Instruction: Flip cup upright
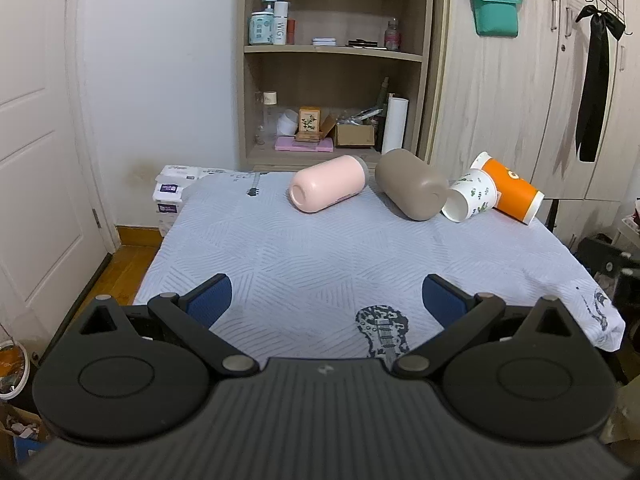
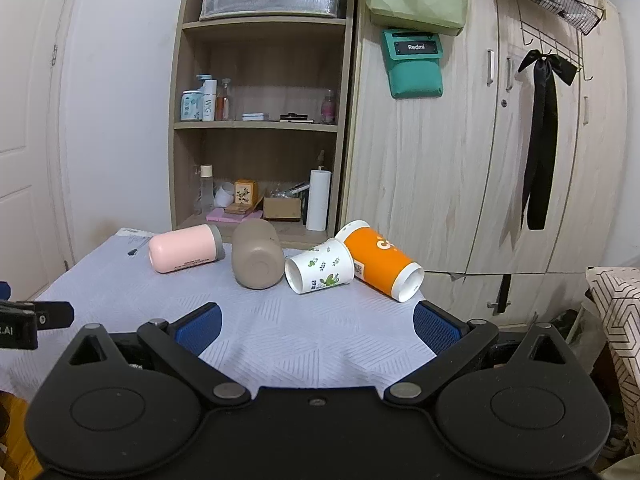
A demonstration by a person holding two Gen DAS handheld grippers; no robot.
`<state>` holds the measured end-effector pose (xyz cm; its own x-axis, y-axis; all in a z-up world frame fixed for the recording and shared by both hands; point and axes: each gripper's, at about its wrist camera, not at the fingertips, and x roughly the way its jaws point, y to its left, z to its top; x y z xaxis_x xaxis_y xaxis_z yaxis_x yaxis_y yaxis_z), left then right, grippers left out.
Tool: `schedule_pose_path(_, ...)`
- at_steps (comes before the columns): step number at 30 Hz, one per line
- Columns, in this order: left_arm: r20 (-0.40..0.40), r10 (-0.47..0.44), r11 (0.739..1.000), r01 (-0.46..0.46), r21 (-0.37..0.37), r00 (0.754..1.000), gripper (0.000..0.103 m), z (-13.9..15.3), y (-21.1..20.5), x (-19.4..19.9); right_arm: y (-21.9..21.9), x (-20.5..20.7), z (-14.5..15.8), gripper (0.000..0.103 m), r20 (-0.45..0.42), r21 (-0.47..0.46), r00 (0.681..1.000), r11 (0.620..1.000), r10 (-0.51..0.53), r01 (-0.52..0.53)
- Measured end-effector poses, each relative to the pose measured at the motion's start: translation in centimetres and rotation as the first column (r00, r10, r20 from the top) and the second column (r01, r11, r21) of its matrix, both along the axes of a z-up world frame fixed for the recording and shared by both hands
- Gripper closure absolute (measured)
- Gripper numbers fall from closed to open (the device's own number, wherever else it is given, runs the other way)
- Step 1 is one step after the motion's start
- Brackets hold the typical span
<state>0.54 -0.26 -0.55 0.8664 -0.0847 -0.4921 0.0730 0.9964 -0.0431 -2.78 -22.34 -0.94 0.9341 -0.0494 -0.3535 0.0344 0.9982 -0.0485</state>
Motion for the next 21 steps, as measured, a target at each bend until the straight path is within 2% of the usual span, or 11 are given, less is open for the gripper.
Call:
schedule_pose_path(4, -0.017, -0.003, 1.000, 0.003, -0.022, 1.000, 0.000, 0.0, -0.9, 0.9, -1.0, 0.3, -0.2, 0.000, 0.010, 0.013, 1.000, 1.000, 0.015, -0.015)
schedule_pose_path(7, -0.028, -0.019, 1.000, 0.019, -0.012, 0.999, 0.000, 0.3, -2.2, 1.9, -2.3, 0.8, -0.4, 0.000, 0.010, 0.026, 0.999, 0.999, 0.032, -0.033)
schedule_pose_path(12, -0.040, -0.102, 0.995, 0.103, 0.006, 0.994, 0.000, 1.5, -5.6, 3.8, -5.2, 1.7, -0.3, 0.000, 0.016, 0.078, 0.994, 0.991, 0.106, -0.107)
schedule_pose_path(16, -0.037, -0.164, 0.986, 0.163, -0.016, 0.986, 0.000, 2.8, -8.2, 5.5, -8.3, 2.7, 0.1, 0.000, 0.002, 0.153, 0.983, 0.971, 0.184, -0.182)
schedule_pose_path(21, -0.055, -0.222, 0.975, 0.220, -0.043, 0.973, 0.000, 3.6, -11.0, 8.0, -11.1, 4.3, 0.5, 0.000, 0.004, 0.124, 0.978, 0.970, 0.210, -0.209)
